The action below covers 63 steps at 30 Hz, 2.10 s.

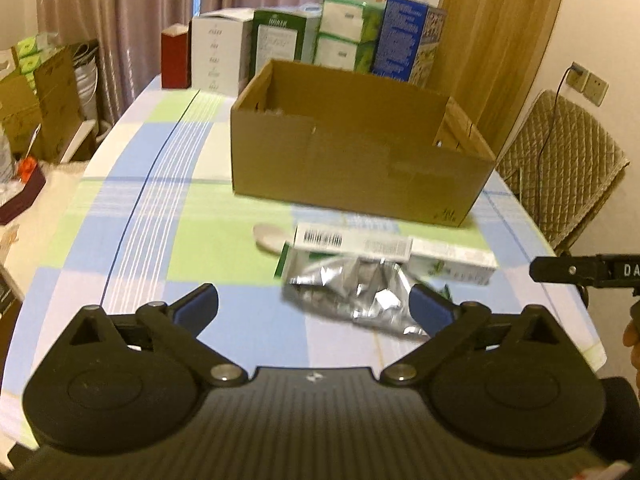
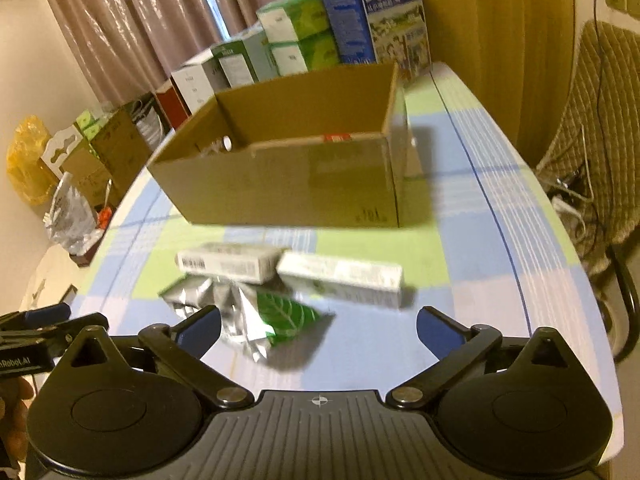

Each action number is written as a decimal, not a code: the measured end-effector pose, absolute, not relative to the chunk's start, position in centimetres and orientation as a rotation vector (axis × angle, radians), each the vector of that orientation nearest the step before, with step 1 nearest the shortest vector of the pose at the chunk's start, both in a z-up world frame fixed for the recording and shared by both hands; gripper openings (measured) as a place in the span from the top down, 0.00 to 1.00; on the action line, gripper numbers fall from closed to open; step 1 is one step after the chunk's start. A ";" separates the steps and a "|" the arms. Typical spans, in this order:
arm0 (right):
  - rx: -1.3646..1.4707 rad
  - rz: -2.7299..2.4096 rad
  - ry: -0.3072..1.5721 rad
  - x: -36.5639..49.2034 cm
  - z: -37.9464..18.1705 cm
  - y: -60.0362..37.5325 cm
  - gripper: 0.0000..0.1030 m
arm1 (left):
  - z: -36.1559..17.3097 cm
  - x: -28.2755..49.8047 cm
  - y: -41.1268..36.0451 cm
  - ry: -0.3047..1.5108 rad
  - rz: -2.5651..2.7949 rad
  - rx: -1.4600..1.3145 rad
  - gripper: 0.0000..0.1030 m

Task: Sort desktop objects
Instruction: 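Bring both tools back over the remaining items on the table, then lower the left tool over the silver foil bag while the right tool approaches the white box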

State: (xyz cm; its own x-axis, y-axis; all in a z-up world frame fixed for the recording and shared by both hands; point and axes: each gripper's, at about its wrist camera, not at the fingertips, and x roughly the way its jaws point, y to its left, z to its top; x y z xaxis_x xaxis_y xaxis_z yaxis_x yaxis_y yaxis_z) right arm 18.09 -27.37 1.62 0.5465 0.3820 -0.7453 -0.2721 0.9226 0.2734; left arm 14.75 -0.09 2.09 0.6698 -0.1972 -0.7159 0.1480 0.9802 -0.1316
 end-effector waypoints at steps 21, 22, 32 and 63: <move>0.023 0.397 0.928 16.9 -0.6 -27.8 0.02 | -0.4 14.1 -1.3 0.869 -0.220 -0.056 0.01; 0.004 0.408 0.922 17.0 -0.6 -27.7 0.02 | -0.5 14.2 -1.3 0.870 -0.221 -0.056 0.01; -0.175 0.485 0.908 19.0 -1.3 -26.8 0.02 | -1.6 15.3 -2.2 0.888 -0.265 0.006 0.01; -0.889 0.879 0.837 26.9 -6.9 -21.0 0.30 | -7.6 21.6 -8.3 0.771 -1.045 1.081 0.20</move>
